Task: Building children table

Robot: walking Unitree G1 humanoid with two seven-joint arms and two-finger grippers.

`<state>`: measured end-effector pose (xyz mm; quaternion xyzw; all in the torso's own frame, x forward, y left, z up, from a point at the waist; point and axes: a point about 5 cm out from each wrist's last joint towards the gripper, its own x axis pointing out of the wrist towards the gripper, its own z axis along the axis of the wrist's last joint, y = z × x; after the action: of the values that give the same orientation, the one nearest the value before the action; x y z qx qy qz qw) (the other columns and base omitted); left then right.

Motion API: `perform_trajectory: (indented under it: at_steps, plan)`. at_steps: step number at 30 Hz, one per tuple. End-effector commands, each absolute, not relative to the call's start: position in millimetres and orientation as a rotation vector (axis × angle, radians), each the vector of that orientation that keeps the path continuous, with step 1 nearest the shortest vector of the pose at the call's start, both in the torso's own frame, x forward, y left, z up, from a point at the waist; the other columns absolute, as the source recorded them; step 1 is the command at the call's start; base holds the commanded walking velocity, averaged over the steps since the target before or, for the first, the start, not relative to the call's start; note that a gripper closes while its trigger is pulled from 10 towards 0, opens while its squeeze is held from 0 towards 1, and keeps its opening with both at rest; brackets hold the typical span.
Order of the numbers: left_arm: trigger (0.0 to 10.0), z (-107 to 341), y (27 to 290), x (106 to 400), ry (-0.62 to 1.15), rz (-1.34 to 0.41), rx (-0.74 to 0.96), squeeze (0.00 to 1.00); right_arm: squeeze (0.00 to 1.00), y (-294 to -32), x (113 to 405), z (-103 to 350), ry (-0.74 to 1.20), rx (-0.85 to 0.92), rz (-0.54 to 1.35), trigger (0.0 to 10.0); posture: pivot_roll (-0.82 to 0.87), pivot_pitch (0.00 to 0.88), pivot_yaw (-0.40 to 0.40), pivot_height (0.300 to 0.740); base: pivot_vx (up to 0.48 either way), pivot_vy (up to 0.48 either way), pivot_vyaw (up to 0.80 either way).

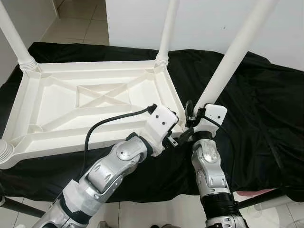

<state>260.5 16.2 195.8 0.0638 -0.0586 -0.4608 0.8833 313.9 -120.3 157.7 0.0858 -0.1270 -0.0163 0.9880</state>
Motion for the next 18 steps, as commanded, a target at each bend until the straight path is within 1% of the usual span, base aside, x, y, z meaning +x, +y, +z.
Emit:
perform_trajectory:
  at_steps: [1,6,7,10,11,12,14,18]
  plan:
    - [10.0,192,10,255,-0.104,-1.086,0.145,0.0,1.0,-117,310,134,-0.132,0.215,-0.001,10.0,-0.02,0.11,-0.074,0.74,0.0,0.0,0.0]
    - [10.0,192,10,256,-0.106,-1.085,0.147,0.0,1.0,-123,312,139,-0.158,0.194,0.018,10.0,-0.02,0.105,-0.073,0.74,0.0,0.0,0.0]
    - [10.0,192,10,256,-0.108,-1.084,0.148,0.0,0.0,-128,314,142,-0.171,0.186,0.039,10.0,-0.02,0.104,-0.073,0.74,0.0,0.0,0.0]
    - [10.0,193,9,257,-0.109,-1.085,0.148,0.0,0.0,-133,316,146,-0.186,0.176,0.071,10.0,-0.02,0.102,-0.072,0.74,0.0,0.0,0.0]
    - [10.0,193,9,257,-0.11,-1.086,0.147,0.0,0.0,-137,317,148,-0.194,0.166,0.116,10.0,-0.02,0.102,-0.072,0.74,0.0,0.0,0.0]
    - [10.0,193,9,257,-0.11,-1.086,0.147,0.0,0.0,-137,317,148,-0.194,0.166,0.116,10.0,-0.02,0.102,-0.072,0.74,0.0,0.0,0.0]
    - [10.0,193,9,257,-0.112,-1.088,0.148,0.0,0.0,-146,321,153,-0.209,0.125,0.211,10.0,-0.03,0.096,-0.066,0.74,0.0,0.0,0.0]
    - [10.0,193,8,257,-0.112,-1.093,0.153,0.0,0.0,-152,325,157,-0.218,0.084,0.272,10.0,-0.03,0.096,-0.066,0.74,0.0,0.0,0.0]
